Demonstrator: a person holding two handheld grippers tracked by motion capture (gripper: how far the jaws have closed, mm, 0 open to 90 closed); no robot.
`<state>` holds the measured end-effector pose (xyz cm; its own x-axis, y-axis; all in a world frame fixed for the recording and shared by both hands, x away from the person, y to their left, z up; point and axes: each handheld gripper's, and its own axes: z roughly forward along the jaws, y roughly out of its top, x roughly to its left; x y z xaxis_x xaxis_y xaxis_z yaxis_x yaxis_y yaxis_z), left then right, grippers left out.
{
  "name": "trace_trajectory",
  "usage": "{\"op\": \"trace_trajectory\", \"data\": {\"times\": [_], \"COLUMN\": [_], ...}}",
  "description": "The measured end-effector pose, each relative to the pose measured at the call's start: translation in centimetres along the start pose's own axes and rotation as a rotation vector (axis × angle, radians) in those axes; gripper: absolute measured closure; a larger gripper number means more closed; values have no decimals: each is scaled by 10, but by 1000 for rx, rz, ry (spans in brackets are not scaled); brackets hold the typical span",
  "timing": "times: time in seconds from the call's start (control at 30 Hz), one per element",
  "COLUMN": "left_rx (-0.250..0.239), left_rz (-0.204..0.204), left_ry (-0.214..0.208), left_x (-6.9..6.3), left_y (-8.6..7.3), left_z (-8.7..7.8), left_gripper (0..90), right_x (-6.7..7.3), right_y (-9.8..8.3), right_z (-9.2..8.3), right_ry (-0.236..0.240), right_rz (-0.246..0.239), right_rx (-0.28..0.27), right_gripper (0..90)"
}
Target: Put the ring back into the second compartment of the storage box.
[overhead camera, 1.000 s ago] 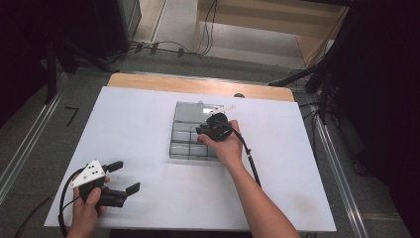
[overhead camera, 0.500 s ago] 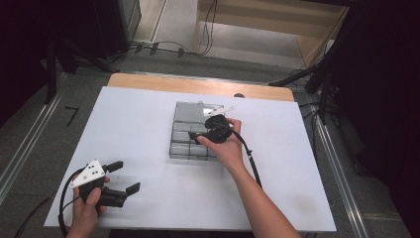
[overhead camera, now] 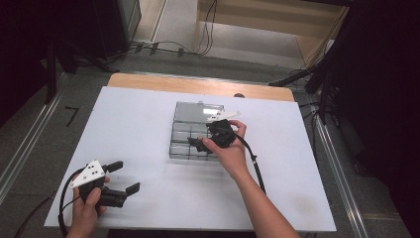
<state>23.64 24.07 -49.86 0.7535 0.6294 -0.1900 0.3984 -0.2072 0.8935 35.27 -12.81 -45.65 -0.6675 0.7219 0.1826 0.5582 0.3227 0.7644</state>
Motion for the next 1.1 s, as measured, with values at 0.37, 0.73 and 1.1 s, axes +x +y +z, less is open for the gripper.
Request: {"op": "trace_trajectory", "data": {"times": [0.37,0.73,1.1], "left_rx": [-1,3,5], "left_rz": [3,23,21], "left_ry": [-2,-8,-7], "left_x": [-1,-2,-2], "left_y": [0,0,0], "left_z": [0,1,1], "left_gripper": [0,0,0], "right_x": [-1,0,-2], "right_y": [-14,-26,-42], "right_z": [-13,-26,-39], "right_ry": [27,-9,-45], "right_rz": [9,9,7], "right_rx": [-22,-62,-72], "right_gripper": [1,0,0]}}
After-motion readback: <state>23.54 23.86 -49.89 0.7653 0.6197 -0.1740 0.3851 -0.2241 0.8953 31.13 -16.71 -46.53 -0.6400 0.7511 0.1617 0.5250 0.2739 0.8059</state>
